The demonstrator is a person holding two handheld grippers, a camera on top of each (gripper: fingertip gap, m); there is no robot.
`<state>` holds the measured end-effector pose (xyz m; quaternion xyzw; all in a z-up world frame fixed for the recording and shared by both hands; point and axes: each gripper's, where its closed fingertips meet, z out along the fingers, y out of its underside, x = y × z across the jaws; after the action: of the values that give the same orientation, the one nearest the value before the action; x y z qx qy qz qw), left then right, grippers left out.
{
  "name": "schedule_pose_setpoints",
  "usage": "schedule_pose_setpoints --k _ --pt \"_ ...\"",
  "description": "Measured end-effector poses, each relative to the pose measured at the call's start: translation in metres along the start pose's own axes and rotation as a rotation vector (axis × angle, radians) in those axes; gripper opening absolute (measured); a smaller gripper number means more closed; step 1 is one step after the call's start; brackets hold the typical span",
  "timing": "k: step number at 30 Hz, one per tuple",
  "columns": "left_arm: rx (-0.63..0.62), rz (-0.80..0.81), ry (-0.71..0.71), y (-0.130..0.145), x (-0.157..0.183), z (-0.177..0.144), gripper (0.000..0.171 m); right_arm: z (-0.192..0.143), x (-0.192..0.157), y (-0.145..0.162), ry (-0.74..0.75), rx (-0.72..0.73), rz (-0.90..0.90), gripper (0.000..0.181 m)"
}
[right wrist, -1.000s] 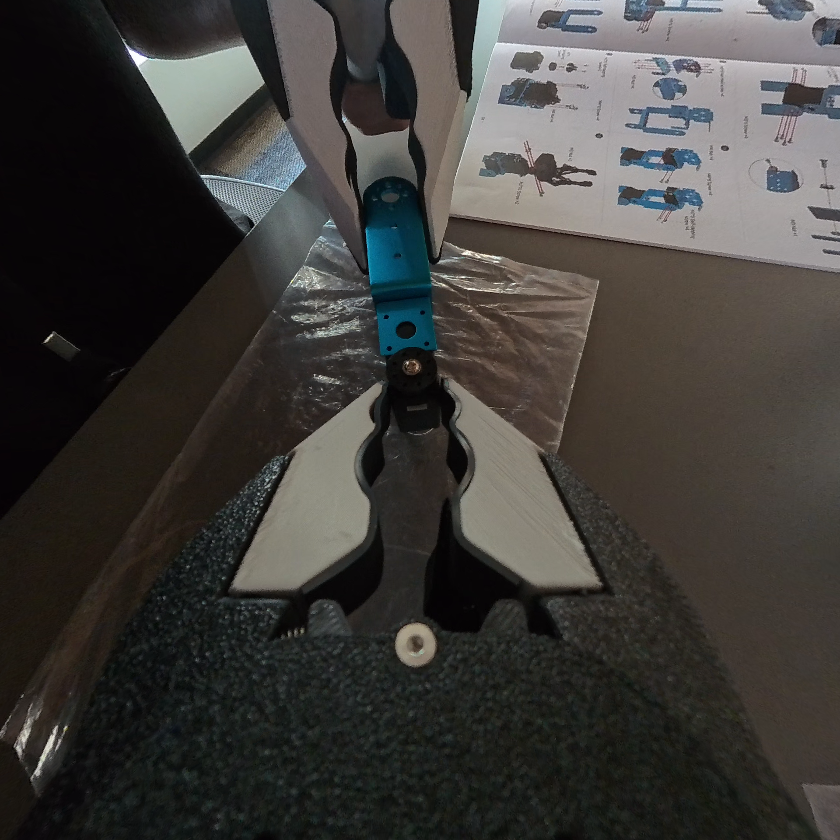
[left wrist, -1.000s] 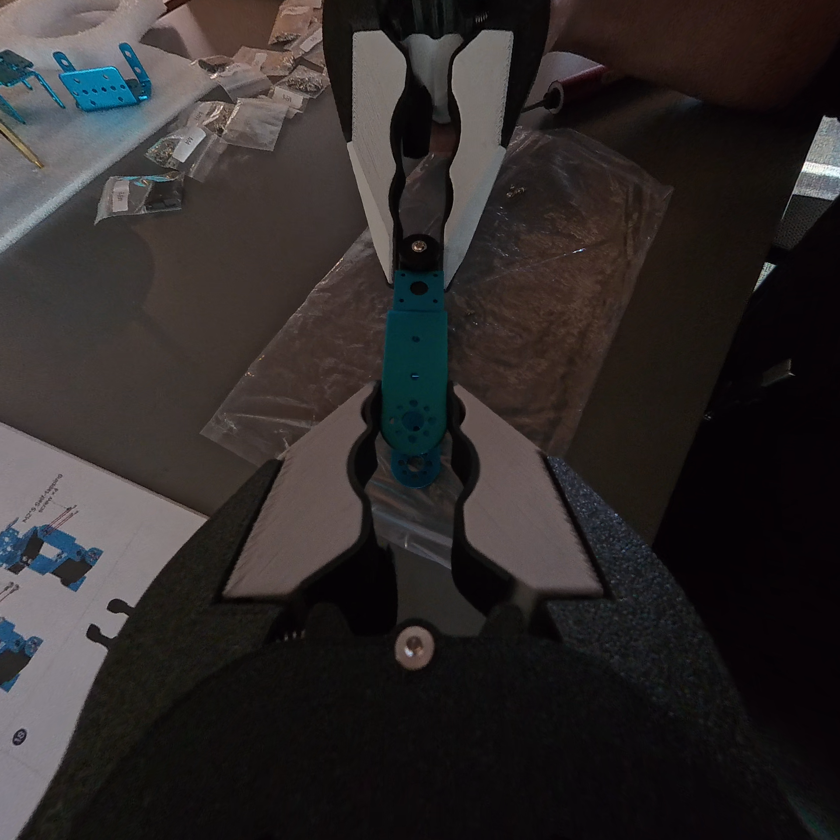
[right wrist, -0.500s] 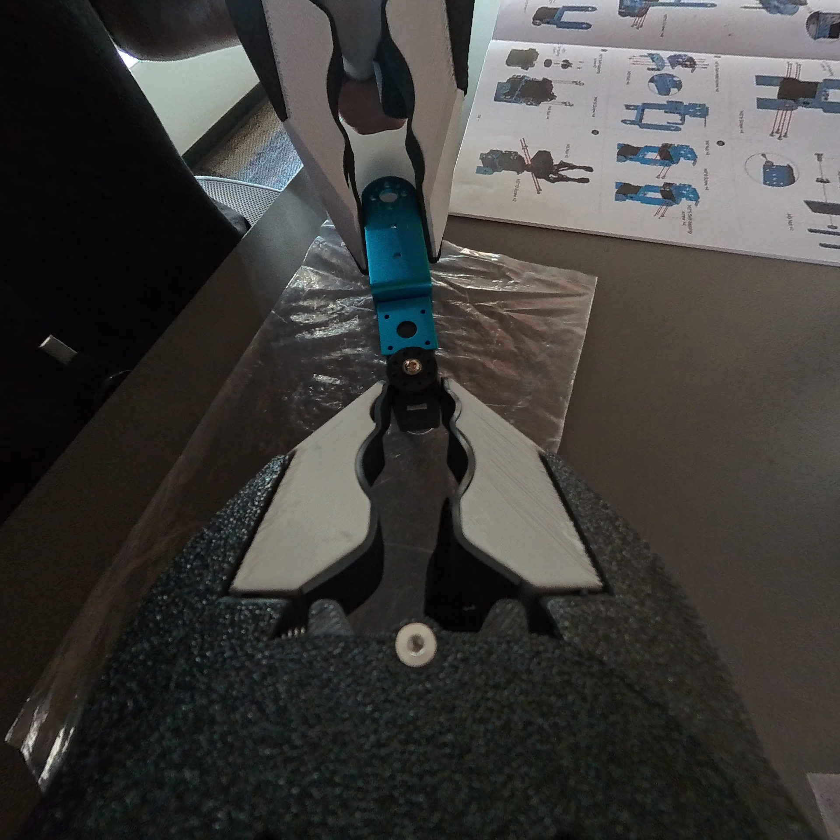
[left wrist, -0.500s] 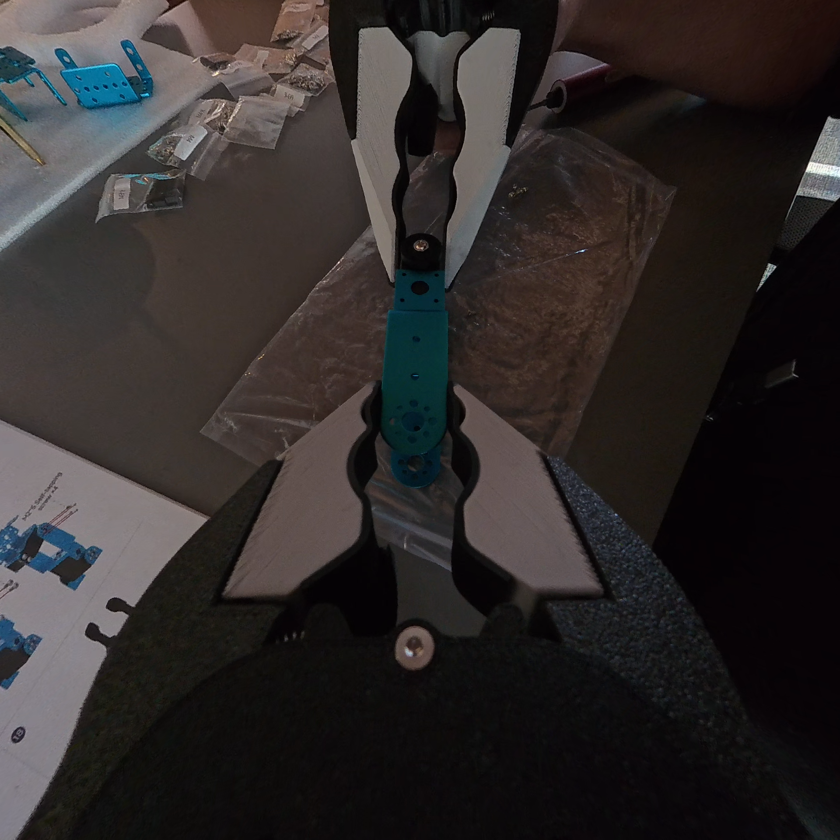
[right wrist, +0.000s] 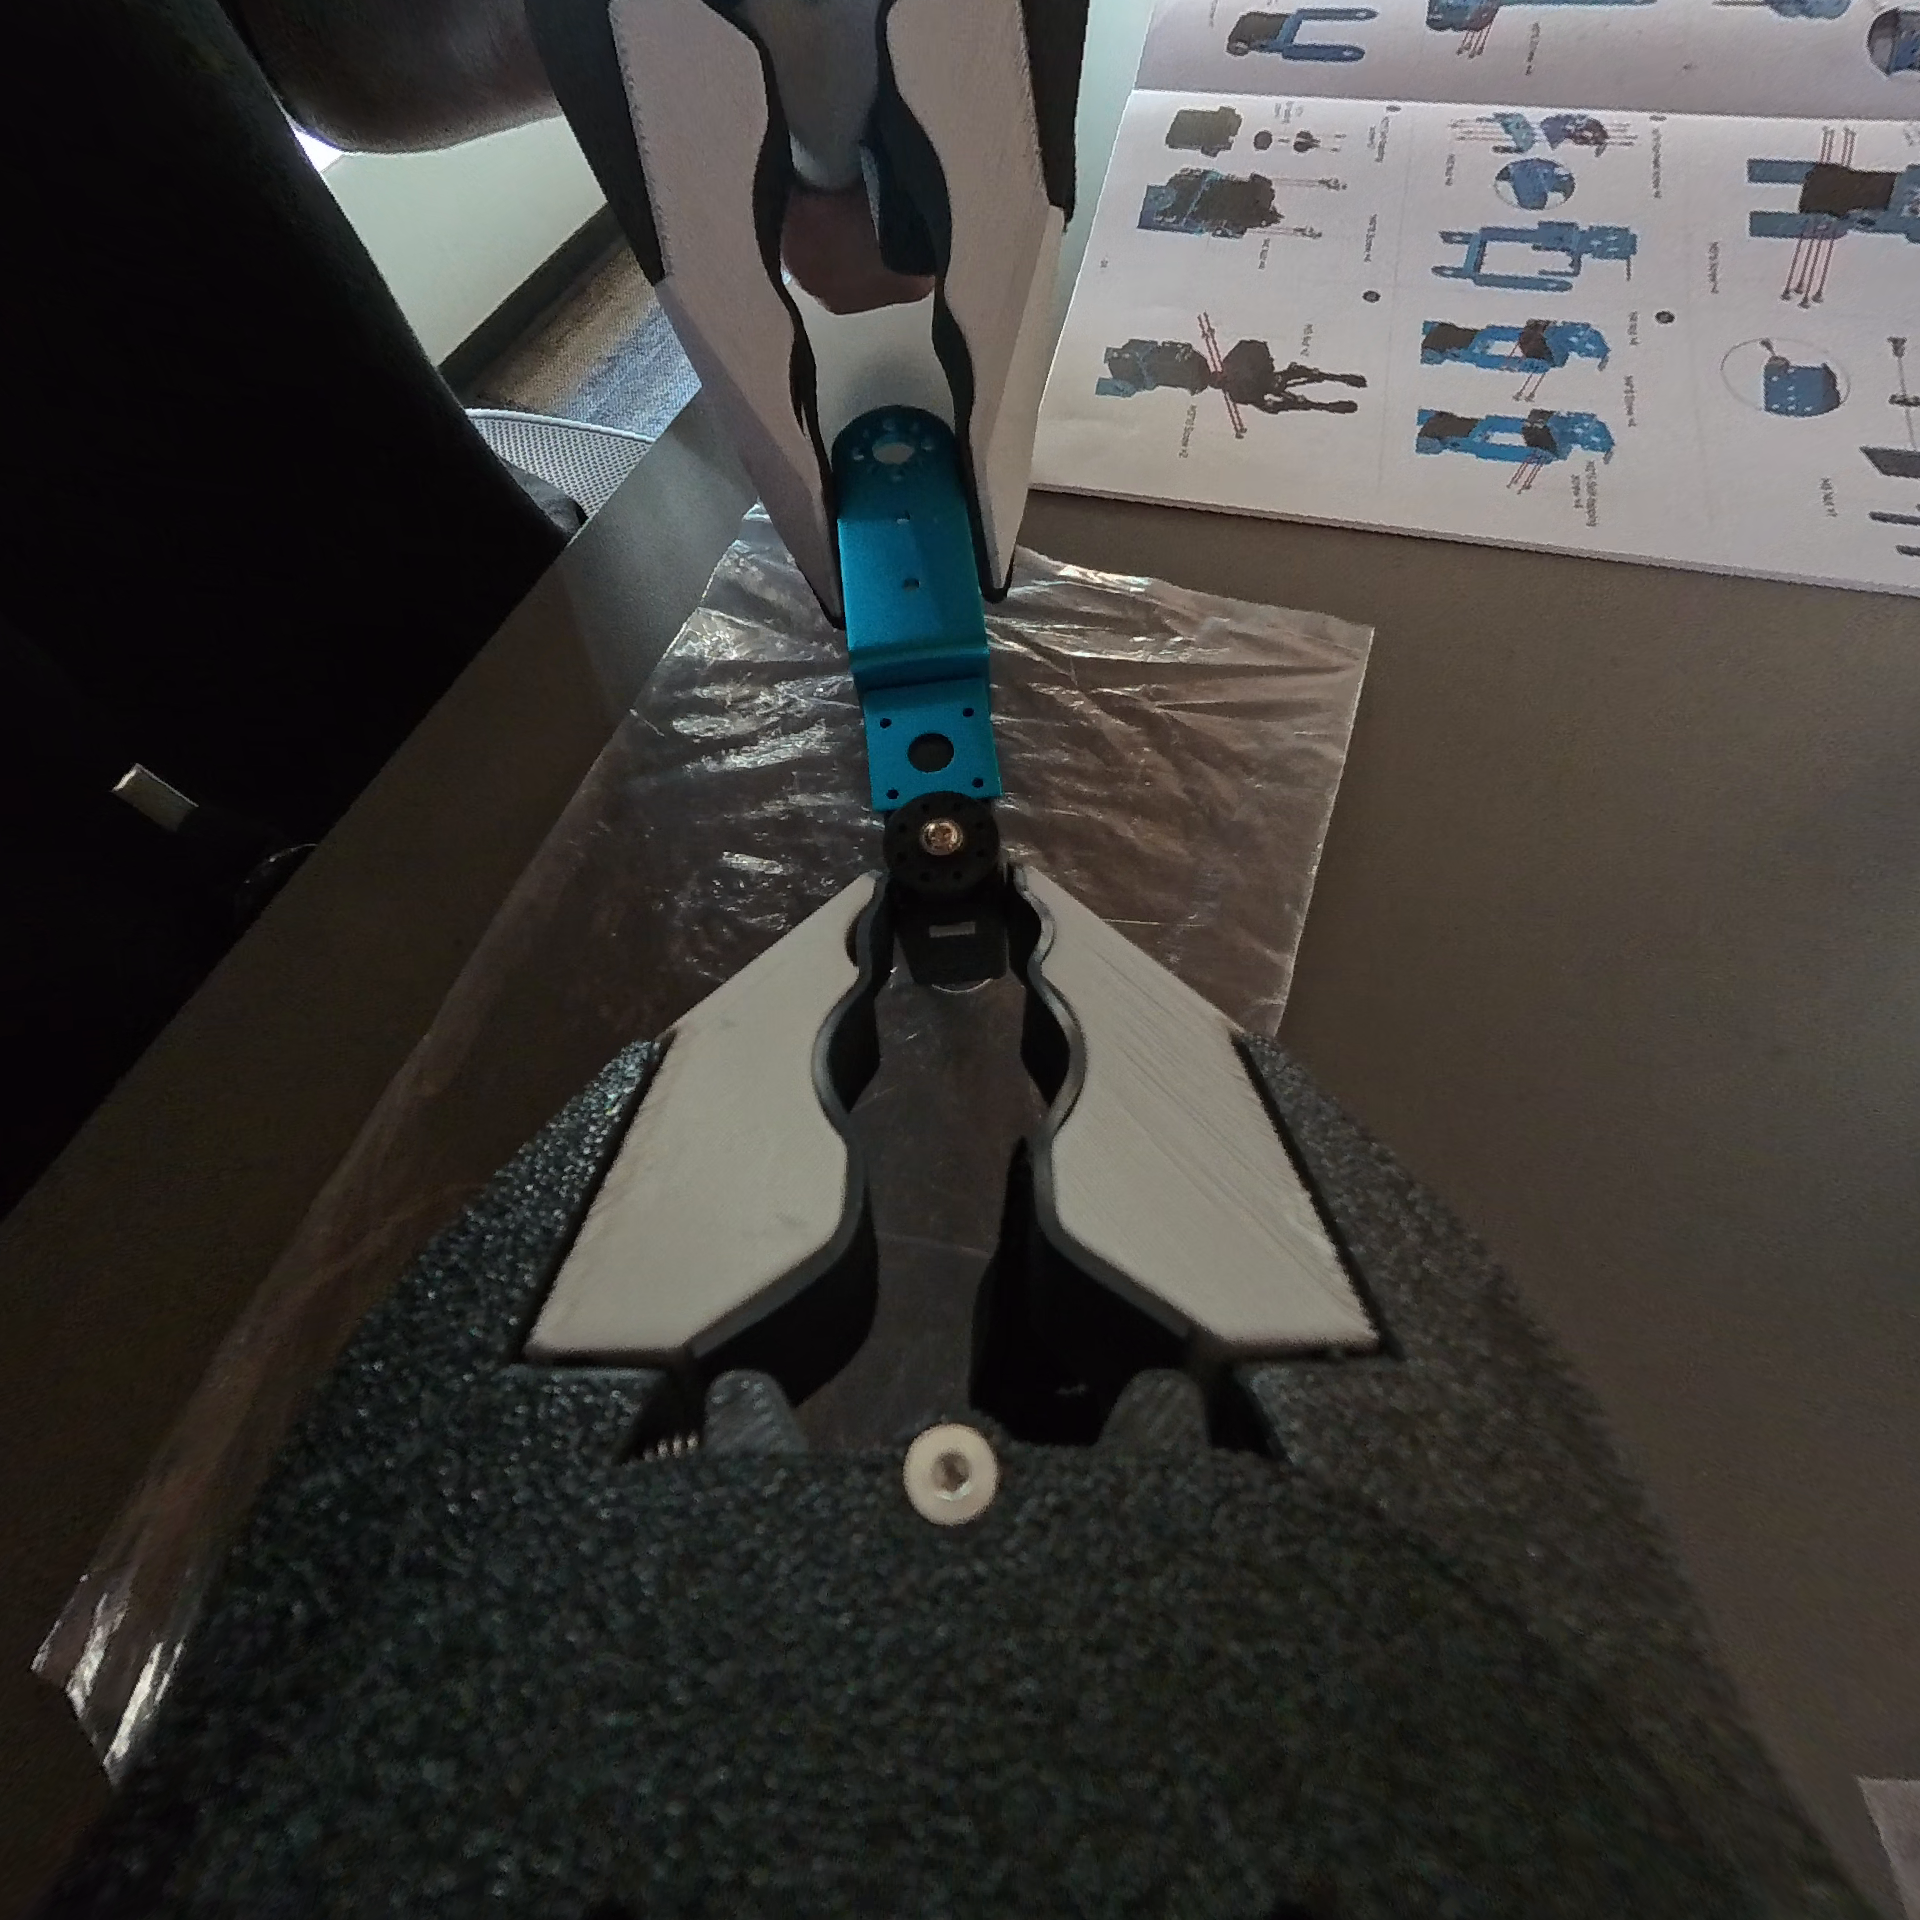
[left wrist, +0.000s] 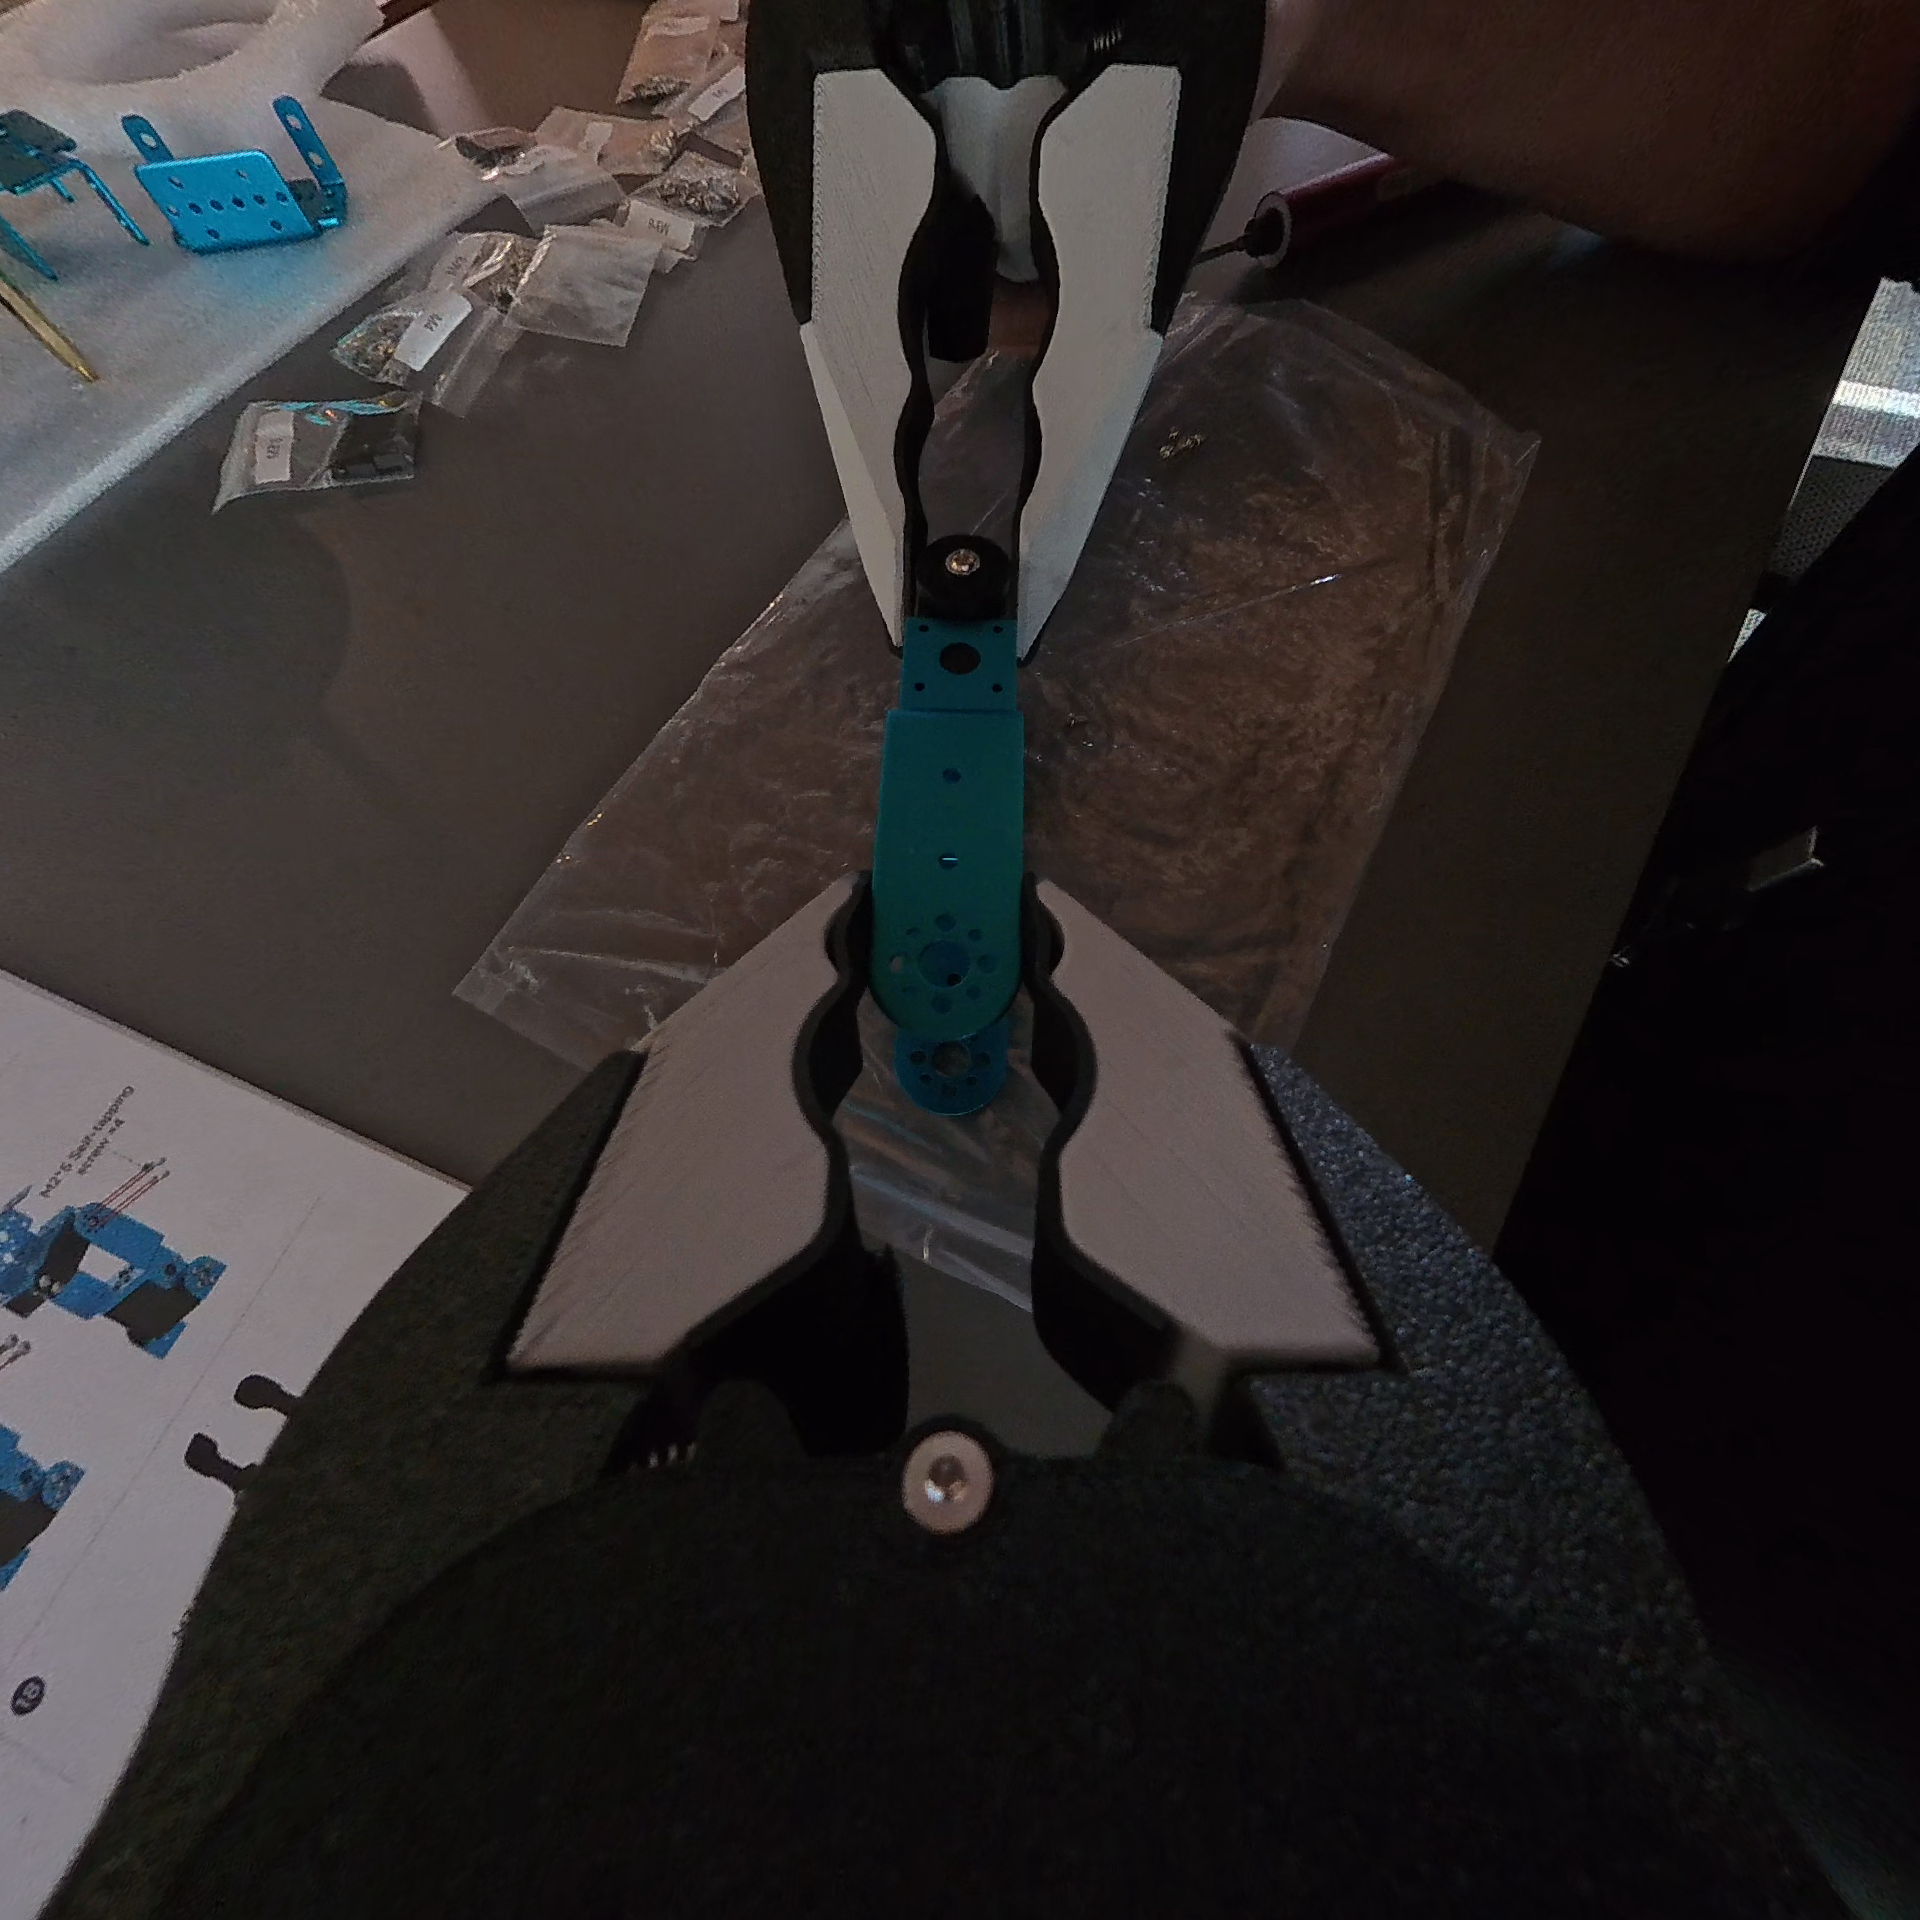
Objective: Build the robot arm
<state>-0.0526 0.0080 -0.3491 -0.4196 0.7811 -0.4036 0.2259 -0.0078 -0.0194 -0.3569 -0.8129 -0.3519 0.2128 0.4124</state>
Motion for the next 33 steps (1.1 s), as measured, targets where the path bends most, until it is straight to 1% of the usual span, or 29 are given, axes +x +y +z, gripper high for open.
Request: schedule_pose_setpoints --k 14,20,29,33 --pt "-0.019 0.0 -0.013 0.002 0.0 0.002 0.027 0.0 0.0 0.0 0.0 -0.007 0.01 0.022" --pt "-0.03 0.003 -0.022 0.003 0.001 0.004 0.03 0.004 -0.001 0.003 0.008 -0.033 0.001 0.029" --pt "-0.026 -0.003 -0.041 0.001 -0.001 0.001 0.034 -0.001 0.002 0.0 0.032 -0.021 0.003 0.034" --pt "-0.02 -0.013 -0.05 -0.001 -0.002 0.0 0.039 -0.01 0.007 0.0 0.084 -0.033 0.014 0.04"
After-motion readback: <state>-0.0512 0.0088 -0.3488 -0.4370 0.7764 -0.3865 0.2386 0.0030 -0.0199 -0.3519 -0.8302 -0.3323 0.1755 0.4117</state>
